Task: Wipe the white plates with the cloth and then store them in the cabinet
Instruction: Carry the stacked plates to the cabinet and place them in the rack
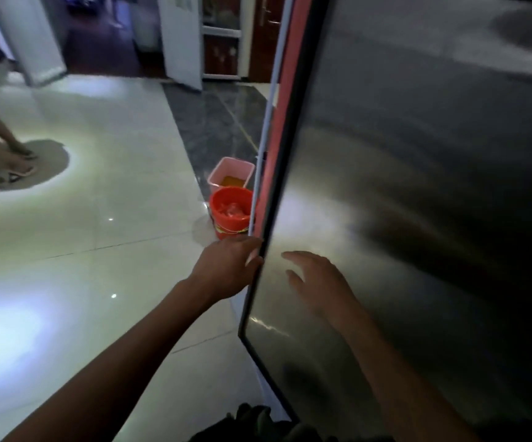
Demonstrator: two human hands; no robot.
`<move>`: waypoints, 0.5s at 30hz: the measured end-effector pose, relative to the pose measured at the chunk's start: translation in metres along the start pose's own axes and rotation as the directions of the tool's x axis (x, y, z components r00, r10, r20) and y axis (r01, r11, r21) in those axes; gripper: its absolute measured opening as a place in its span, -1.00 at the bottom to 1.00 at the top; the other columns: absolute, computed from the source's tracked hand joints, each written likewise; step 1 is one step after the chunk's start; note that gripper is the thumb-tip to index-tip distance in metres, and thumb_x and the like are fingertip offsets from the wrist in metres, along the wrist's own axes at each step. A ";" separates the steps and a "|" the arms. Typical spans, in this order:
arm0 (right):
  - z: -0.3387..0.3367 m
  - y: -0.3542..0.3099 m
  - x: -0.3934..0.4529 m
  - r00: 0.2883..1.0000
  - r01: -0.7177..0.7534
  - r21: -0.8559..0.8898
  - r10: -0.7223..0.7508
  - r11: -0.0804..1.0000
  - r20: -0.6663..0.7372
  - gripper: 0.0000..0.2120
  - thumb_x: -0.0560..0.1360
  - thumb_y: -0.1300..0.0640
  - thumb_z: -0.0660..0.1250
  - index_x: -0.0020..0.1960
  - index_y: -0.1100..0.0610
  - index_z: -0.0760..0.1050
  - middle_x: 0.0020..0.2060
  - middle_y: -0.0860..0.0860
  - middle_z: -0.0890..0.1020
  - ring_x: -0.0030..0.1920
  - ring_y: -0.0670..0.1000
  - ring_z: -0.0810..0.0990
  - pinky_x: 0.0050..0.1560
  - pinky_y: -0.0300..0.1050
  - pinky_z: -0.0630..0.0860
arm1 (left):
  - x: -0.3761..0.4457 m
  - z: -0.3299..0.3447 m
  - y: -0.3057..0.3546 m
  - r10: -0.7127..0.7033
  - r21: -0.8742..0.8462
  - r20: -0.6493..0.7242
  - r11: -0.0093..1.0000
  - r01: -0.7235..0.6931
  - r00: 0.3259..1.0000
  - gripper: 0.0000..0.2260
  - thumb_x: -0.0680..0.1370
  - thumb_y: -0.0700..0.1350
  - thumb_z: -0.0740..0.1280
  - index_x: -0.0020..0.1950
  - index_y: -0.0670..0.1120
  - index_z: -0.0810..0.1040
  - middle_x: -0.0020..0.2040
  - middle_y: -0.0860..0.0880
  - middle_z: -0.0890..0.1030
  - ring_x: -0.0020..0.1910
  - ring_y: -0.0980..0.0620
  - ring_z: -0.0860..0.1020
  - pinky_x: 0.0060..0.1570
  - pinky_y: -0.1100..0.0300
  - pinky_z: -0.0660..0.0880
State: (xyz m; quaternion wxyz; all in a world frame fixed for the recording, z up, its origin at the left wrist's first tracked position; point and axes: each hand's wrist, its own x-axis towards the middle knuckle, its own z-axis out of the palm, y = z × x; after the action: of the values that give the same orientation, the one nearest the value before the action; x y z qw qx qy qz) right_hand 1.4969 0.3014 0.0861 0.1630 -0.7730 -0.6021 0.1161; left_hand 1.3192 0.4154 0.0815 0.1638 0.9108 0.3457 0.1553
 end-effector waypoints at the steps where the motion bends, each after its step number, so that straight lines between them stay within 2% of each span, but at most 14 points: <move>1: 0.002 -0.006 0.017 0.999 0.028 0.020 -0.029 0.999 0.017 -0.61 0.61 0.08 0.25 0.43 -0.04 0.44 0.39 -0.08 0.50 0.37 -0.02 0.45 0.39 -0.10 0.37 | 0.002 -0.005 -0.011 -0.046 0.001 -0.023 0.999 0.046 0.999 -0.67 0.60 0.01 0.30 0.38 0.08 0.52 0.30 0.04 0.61 0.22 -0.10 0.57 0.06 0.02 0.55; 5: 0.016 -0.030 0.080 0.989 0.123 0.113 -0.131 0.986 0.067 -0.66 0.61 0.04 0.26 0.38 -0.07 0.48 0.28 -0.04 0.58 0.22 0.01 0.56 0.23 -0.08 0.50 | 0.005 -0.016 -0.054 -0.238 0.077 -0.067 0.967 0.243 0.969 -0.62 0.63 0.05 0.27 0.46 0.11 0.45 0.34 0.03 0.58 0.29 -0.07 0.53 0.13 0.04 0.52; 8: 0.033 -0.048 0.123 0.972 0.186 0.155 -0.205 0.970 0.115 -0.66 0.62 -0.01 0.25 0.39 -0.09 0.45 0.30 -0.05 0.56 0.28 -0.01 0.53 0.29 0.03 0.50 | -0.001 -0.020 -0.087 -0.382 0.103 -0.093 0.915 0.390 0.919 -0.57 0.65 0.08 0.24 0.52 0.10 0.38 0.41 0.05 0.53 0.34 -0.03 0.49 0.20 0.06 0.49; 12: 0.059 -0.088 0.165 0.922 0.329 0.136 -0.349 0.934 0.167 -0.60 0.62 0.03 0.27 0.45 -0.03 0.41 0.39 -0.03 0.51 0.37 0.03 0.47 0.39 0.00 0.41 | -0.024 -0.029 -0.120 -0.555 0.065 -0.126 0.823 0.565 0.822 -0.57 0.66 0.07 0.23 0.53 0.09 0.37 0.43 0.06 0.51 0.37 -0.02 0.47 0.24 0.05 0.47; 15: 0.079 -0.125 0.184 0.864 0.421 0.136 -0.442 0.897 0.241 -0.58 0.63 0.02 0.26 0.48 -0.03 0.38 0.41 -0.03 0.49 0.39 0.03 0.46 0.39 -0.02 0.39 | -0.046 -0.040 -0.144 -0.642 0.064 -0.156 0.752 0.656 0.751 -0.57 0.66 0.08 0.22 0.54 0.10 0.35 0.44 0.07 0.49 0.39 0.00 0.46 0.26 0.06 0.45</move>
State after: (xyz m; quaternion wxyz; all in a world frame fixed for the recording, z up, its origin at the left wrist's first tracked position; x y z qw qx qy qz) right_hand 1.4009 0.5163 0.0655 0.1331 -0.5891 -0.7708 0.2029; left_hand 1.1873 0.4935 0.0511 0.1333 0.7301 0.6585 0.1247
